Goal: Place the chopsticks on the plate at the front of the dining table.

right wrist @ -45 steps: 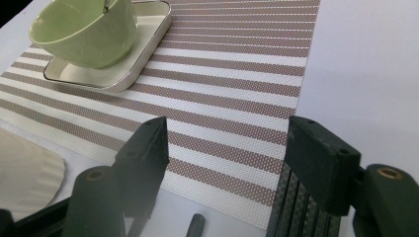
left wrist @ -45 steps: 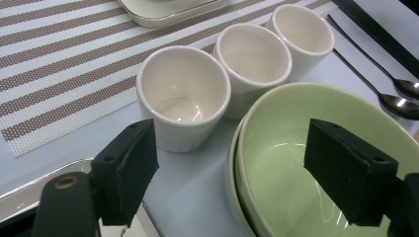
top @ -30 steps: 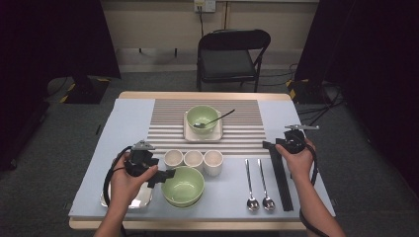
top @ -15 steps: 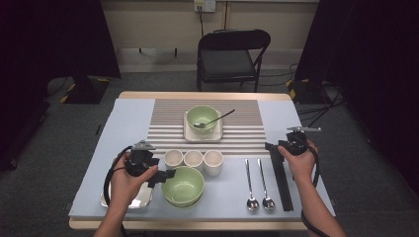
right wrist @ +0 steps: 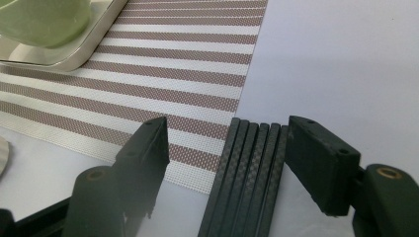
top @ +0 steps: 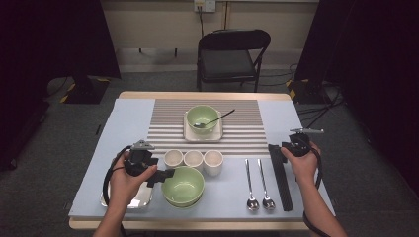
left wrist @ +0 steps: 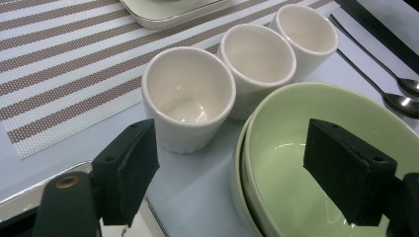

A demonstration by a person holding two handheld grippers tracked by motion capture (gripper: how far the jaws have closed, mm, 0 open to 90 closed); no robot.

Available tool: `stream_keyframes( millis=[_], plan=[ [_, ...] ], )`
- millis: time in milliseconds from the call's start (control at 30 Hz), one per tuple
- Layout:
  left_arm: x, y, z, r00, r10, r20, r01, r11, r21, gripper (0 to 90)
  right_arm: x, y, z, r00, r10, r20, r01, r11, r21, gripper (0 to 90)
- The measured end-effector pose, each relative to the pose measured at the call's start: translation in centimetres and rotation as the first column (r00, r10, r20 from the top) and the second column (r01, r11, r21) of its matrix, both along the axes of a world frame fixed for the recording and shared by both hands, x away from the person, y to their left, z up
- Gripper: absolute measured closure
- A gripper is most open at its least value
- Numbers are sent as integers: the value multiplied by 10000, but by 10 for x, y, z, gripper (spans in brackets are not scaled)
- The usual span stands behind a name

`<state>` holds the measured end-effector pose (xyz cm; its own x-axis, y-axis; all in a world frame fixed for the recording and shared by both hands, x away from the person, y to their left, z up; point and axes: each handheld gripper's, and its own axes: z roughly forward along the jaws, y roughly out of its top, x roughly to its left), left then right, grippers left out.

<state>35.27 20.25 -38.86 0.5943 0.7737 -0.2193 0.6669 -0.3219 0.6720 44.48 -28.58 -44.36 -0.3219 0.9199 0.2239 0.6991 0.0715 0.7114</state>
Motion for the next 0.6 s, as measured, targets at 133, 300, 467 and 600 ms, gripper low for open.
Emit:
stream_keyframes(
  millis=[133, 300, 467, 600],
  plan=[
    [0, -1, 0, 10000, 13, -17, -13, 10000, -15, 210, -1, -2, -1, 10000, -78, 5, 78, 9999, -86, 331],
    [0, -1, 0, 10000, 15, -18, -15, 10000, 10, 211, -1, -6, -3, 9998, -177, -43, 176, 9998, -114, 339],
    [0, -1, -1, 10000, -35, -21, 36, 10000, 22, 211, -2, -8, -5, 9997, -242, -70, 240, 9995, -182, 339],
    [0, -1, -1, 10000, -28, -22, 28, 10000, 23, 211, -3, -8, -6, 9996, -261, -117, 258, 9995, -185, 344]
  ],
)
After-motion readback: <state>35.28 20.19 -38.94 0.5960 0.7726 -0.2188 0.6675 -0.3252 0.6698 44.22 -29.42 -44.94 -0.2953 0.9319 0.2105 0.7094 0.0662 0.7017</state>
